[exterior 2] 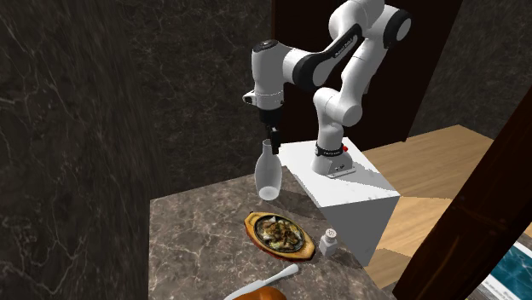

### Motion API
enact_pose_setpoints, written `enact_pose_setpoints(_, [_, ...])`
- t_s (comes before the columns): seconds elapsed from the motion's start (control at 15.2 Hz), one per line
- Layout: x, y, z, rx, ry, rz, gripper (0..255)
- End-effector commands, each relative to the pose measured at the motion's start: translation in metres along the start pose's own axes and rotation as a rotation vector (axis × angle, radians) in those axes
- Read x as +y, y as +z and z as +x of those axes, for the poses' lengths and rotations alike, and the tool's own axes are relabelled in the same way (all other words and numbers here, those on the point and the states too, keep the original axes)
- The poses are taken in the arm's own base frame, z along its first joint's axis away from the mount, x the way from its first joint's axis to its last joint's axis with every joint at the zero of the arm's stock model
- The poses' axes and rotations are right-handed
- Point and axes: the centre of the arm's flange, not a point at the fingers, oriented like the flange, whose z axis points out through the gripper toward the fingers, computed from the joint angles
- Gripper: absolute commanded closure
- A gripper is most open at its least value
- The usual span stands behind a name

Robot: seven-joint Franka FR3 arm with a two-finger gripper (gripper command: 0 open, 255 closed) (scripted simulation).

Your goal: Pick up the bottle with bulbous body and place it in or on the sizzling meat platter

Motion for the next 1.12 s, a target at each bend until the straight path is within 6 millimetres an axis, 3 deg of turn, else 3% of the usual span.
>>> enact_pose_setpoints(0.0, [-0.0002, 0.0132, 0.0003, 0.0, 0.0, 0.0, 0])
enact_pose_setpoints(0.53, [-0.0002, 0.0131, 0.0003, 0.0, 0.0, 0.0, 0])
enact_pose_setpoints(0.59, [-0.0002, 0.0131, 0.0003, 0.0, 0.0, 0.0, 255])
enact_pose_setpoints(1.06, [0.0001, 0.0134, 0.0, 0.0, 0.0, 0.0, 255])
